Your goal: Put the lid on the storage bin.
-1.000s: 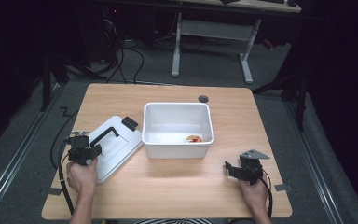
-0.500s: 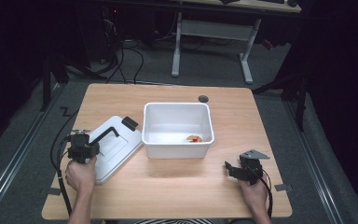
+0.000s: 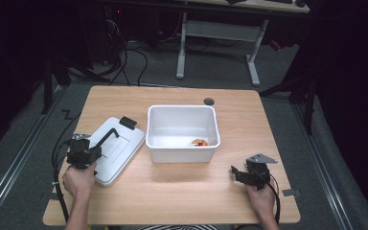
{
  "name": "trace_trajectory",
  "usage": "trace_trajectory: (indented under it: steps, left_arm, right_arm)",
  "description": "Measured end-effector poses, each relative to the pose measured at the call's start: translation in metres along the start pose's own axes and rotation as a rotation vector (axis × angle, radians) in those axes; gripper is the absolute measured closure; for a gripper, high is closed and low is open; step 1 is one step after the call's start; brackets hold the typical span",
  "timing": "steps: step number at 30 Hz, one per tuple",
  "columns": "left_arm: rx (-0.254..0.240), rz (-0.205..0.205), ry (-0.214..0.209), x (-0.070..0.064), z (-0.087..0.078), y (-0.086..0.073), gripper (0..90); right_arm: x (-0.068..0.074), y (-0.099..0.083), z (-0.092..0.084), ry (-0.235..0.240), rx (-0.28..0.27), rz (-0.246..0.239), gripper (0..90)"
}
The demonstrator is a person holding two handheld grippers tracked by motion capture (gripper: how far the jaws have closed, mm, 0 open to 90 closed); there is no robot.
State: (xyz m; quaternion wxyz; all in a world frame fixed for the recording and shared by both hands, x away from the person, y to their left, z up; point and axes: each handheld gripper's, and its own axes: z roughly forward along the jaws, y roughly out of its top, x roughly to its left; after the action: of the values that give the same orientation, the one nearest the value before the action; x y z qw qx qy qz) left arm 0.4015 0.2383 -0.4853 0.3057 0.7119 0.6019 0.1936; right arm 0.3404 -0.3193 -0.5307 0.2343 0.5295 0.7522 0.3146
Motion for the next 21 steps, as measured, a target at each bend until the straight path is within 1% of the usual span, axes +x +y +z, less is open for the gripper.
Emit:
trace_trajectory:
  steps: [5, 7, 10, 18, 21]
  left_arm:
    - [-0.003, 0.025, -0.023, -0.0002, -0.0008, -0.0009, 82.3]
    - [-0.004, 0.032, -0.039, -0.0001, -0.0008, -0.0009, 83.6]
    - [-0.005, 0.034, -0.05, 0.0004, -0.0006, -0.0007, 84.5]
    - [-0.02, 0.035, -0.064, 0.005, -0.0053, 0.0, 84.8]
    - [-0.02, 0.048, -0.064, 0.0063, -0.0082, 0.0013, 84.9]
  right_arm:
    - [0.0, 0.0, 0.0, 0.0, 0.0, 0.0, 28.9]
    - [0.0, 0.0, 0.0, 0.0, 0.0, 0.0, 28.9]
    - [0.0, 0.0, 0.0, 0.0, 0.0, 0.0, 28.9]
    - [0.0, 0.0, 0.0, 0.0, 0.0, 0.0, 28.9]
    - [0.0, 0.0, 0.0, 0.0, 0.0, 0.001, 28.9]
